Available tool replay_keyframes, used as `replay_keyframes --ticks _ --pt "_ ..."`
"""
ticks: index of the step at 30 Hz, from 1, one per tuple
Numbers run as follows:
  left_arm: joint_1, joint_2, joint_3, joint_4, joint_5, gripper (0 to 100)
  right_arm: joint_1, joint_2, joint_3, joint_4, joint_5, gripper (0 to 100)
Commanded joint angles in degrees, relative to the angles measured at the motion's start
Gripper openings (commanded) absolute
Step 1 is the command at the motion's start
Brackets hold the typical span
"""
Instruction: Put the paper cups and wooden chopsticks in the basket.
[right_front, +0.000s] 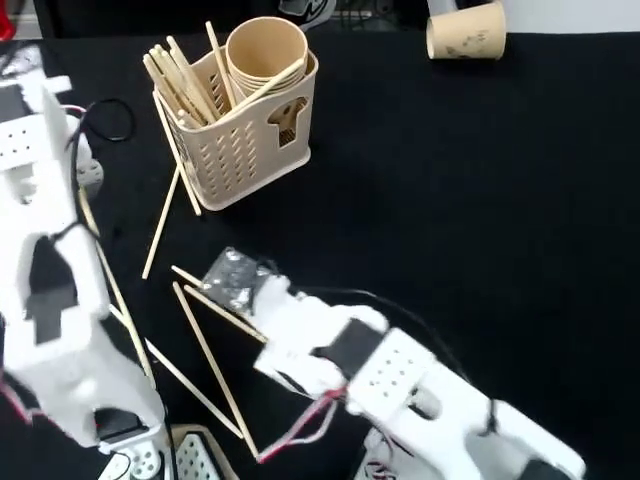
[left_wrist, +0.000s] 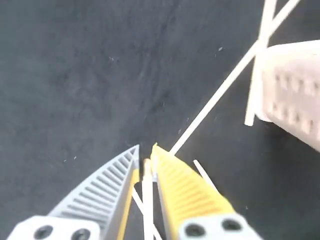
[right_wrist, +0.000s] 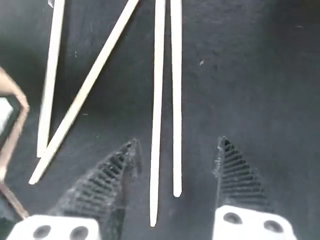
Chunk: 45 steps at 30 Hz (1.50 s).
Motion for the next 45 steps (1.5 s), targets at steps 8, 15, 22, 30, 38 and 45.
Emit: replay_keyframes --ticks 8,15,22,30,38,45 --pt "-3.9 -32.1 23.7 -19.4 0.0 3 -2.2 28.4 -11.5 -13.0 7.6 24.6" --pt "-3.9 -45.8 38.7 -34.5 -0.1 3 -1.0 43.0 -14.5 -21.5 10.7 24.3" --pt "-3.3 -51.0 43.3 -51.0 2.4 3 1.1 45.1 -18.8 -15.7 10.5 6.0" --pt "6.7 -50.7 48.7 -75.0 9.9 3 1.3 44.7 -18.8 -15.8 6.6 2.1" --pt "12.3 -51.3 48.7 -83.8 6.1 3 1.4 37.1 -18.6 -10.6 4.3 1.3" --pt "16.0 -53.5 41.4 -85.3 -4.0 3 5.7 16.5 -18.7 -2.5 4.0 1.3"
